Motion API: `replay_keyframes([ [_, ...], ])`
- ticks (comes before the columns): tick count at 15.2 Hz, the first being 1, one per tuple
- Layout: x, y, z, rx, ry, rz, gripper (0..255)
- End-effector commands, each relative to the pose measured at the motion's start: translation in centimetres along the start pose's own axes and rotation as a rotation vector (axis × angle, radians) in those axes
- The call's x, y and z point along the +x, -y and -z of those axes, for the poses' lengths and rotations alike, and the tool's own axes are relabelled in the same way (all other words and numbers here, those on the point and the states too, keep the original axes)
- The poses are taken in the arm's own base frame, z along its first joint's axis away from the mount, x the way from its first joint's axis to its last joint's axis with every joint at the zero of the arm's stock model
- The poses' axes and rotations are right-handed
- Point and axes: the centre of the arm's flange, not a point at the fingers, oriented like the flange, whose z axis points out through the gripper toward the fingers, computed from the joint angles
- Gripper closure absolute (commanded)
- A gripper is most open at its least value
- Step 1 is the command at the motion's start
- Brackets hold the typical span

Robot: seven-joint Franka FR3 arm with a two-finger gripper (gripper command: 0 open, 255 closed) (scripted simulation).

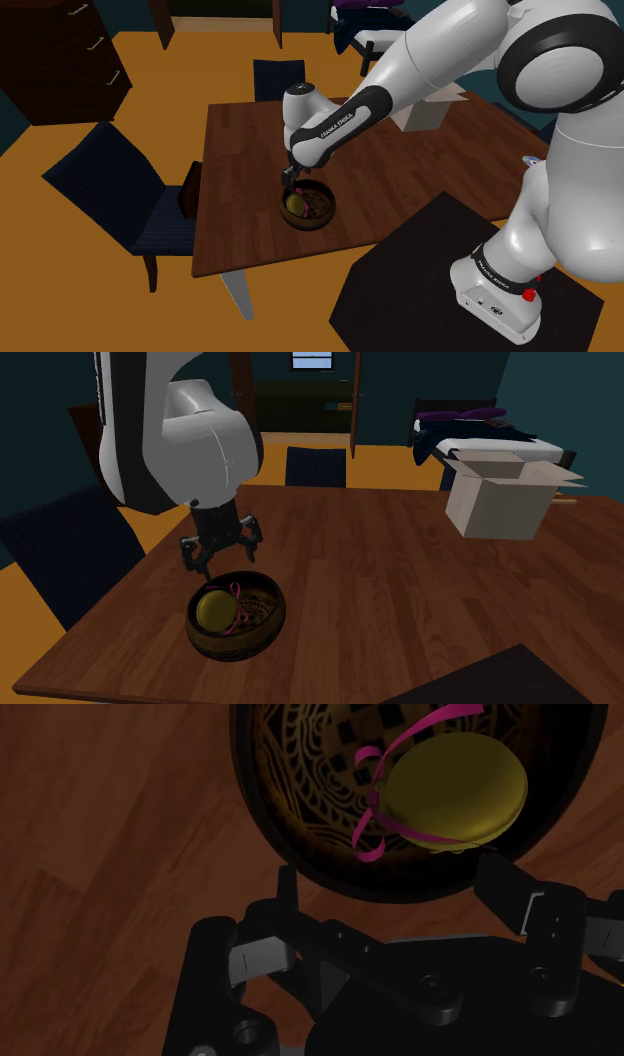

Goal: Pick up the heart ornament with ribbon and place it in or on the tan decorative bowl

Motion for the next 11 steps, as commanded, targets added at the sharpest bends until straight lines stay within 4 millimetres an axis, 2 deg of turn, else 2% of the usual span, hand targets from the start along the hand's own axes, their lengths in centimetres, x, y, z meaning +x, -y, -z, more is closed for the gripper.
replay_keyframes([
  [1,-0.1,0.1,2.1,0.0,0.0,0.0,0],
  [3,-0.1,0.1,4.5,0.0,0.0,0.0,0],
  [11,-0.1,0.1,4.5,0.0,0.0,0.0,0],
])
